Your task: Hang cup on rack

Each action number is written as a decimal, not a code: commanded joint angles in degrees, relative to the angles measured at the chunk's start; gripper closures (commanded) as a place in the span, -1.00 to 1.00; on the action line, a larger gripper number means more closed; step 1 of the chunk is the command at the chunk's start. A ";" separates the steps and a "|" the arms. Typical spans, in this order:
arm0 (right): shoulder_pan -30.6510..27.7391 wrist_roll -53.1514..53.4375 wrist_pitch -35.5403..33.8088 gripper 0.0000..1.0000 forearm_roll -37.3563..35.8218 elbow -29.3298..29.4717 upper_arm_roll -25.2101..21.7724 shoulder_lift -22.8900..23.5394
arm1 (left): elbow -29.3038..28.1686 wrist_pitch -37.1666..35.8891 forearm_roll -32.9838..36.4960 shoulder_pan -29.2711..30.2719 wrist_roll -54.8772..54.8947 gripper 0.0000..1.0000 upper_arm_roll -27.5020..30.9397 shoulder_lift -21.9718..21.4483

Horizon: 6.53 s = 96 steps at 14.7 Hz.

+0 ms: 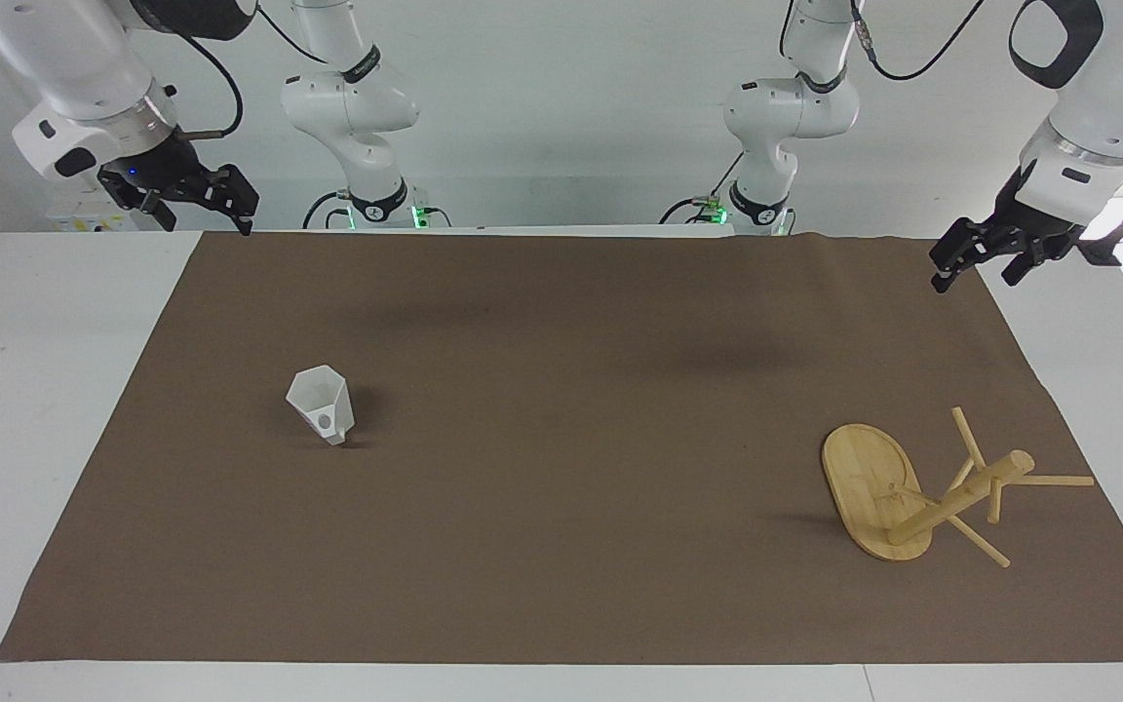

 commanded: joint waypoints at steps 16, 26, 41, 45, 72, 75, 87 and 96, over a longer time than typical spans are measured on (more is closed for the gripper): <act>-6.31 -40.71 7.39 -0.98 9.86 -1.35 -0.56 1.80 | -1.85 0.01 -0.38 0.34 -0.48 -1.00 -0.10 -1.65; -25.84 -105.96 0.30 -0.99 51.45 12.60 1.37 34.55 | -1.85 0.01 -0.38 0.34 -0.48 -1.00 -0.10 -1.65; -29.46 -138.59 -1.05 -0.99 61.32 -0.55 6.83 46.11 | -1.85 0.01 -0.38 0.34 -0.48 -1.00 -0.10 -1.65; -29.20 -142.02 0.89 -0.99 61.32 -4.34 6.83 45.05 | -1.85 0.01 -0.38 0.34 -0.48 -1.00 -0.10 -1.65; -23.75 -144.76 4.58 0.45 63.78 -10.49 6.83 43.30 | -1.85 0.01 -0.38 0.34 -0.48 -1.00 -0.10 -1.65; -20.51 -140.38 7.30 0.47 65.35 -11.11 6.91 39.97 | -1.85 0.01 -0.38 0.34 -0.48 -1.00 -0.10 -1.65; 9.27 -128.23 36.81 0.47 105.84 -16.38 6.91 33.19 | -2.03 -5.44 -0.64 -9.30 -16.18 -1.00 -1.77 -2.27; 27.31 -132.27 53.97 0.47 124.60 -15.68 6.91 32.57 | -5.45 10.11 -3.02 -24.78 -52.46 -1.00 -1.69 2.74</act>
